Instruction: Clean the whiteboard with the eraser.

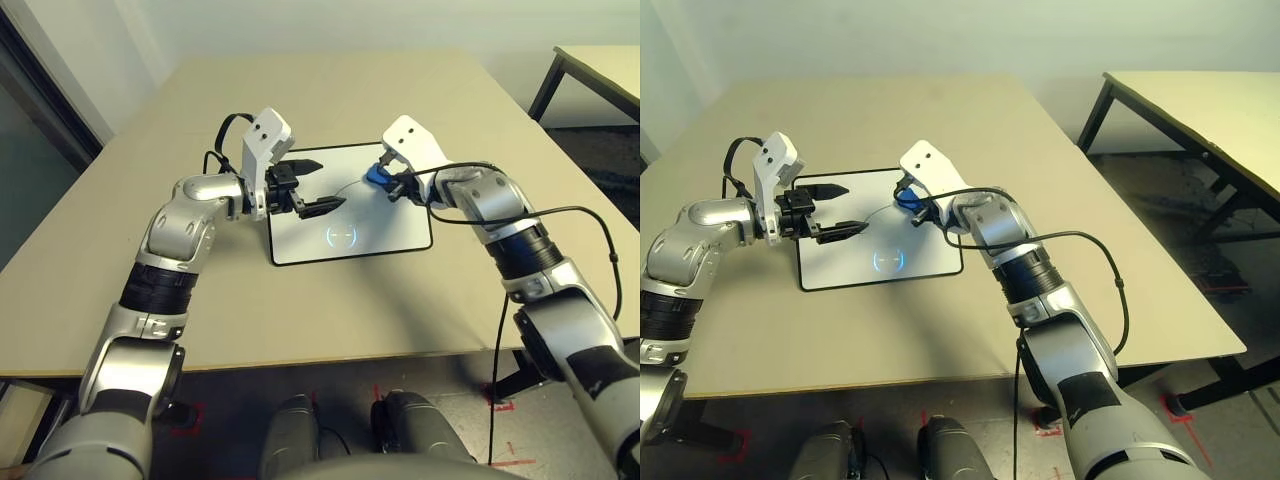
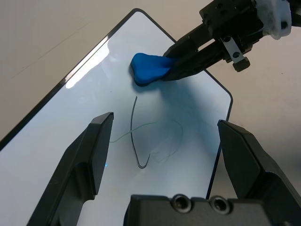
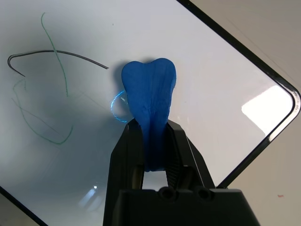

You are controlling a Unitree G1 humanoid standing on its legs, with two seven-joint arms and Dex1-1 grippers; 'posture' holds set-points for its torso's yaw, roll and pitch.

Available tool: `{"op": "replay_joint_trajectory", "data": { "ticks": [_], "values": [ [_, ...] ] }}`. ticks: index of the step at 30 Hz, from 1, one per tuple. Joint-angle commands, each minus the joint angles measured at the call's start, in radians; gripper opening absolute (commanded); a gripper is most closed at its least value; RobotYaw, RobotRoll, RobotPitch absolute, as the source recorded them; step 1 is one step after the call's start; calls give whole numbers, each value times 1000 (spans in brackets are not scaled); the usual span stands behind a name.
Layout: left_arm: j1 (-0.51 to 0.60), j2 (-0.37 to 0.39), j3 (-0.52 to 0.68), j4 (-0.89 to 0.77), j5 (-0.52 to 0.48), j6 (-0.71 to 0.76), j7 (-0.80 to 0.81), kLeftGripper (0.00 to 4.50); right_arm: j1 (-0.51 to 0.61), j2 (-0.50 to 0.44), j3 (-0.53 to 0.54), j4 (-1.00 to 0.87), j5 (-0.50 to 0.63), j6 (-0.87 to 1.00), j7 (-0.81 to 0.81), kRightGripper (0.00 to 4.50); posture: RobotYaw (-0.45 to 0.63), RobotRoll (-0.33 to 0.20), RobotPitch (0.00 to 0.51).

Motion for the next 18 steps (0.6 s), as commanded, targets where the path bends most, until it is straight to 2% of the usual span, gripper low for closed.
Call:
{"op": "replay_joint_trajectory", "data": {
  "ticks": [1, 8, 14, 18],
  "values": [
    [4, 9, 0, -2, 2, 5, -3, 4500, 78, 4, 40, -99, -2, 79, 13, 588, -51, 0, 28],
    [3, 5, -3, 4, 2, 2, -4, 4500, 179, -12, 94, -298, 15, 201, 40, 587, -57, 0, 27],
    [0, 6, -5, 10, 4, 1, -7, 4500, 164, -17, 96, -284, 12, 202, 42, 587, -56, 0, 26],
    [1, 15, -4, 16, 8, -1, -11, 4500, 90, -12, 64, -180, -3, 139, 30, 587, -55, 0, 25]
  ]
}}
